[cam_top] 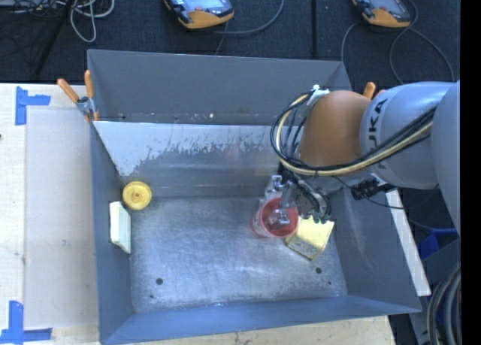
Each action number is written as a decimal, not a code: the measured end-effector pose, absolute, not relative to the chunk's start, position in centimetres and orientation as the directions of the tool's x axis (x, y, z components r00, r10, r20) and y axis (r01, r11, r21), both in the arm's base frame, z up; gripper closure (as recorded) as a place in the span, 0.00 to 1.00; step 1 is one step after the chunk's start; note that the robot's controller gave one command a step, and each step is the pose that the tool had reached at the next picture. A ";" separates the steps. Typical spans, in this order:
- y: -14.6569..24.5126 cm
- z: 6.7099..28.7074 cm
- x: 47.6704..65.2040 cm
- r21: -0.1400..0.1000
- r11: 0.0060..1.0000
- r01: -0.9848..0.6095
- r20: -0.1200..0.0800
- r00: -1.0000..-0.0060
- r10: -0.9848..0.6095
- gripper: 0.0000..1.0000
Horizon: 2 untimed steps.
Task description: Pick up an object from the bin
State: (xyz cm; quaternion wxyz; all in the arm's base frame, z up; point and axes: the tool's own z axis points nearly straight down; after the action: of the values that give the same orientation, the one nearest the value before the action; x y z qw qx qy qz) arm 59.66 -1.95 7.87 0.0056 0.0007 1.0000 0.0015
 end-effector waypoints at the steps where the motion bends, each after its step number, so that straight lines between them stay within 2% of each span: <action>1: -1.9 7.9 59.7 0.003 1.000 0.002 -0.011 -1.000 0.002 1.00; 2: -0.9 17.9 59.8 0.000 0.999 -0.033 -0.001 -0.999 -0.033 1.00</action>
Offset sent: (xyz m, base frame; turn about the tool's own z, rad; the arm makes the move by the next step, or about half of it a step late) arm 0.0006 0.0102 0.1004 -0.0381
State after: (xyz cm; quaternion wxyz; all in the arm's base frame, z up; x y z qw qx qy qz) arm 59.75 -0.94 17.86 0.0003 -0.0164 0.9999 0.0002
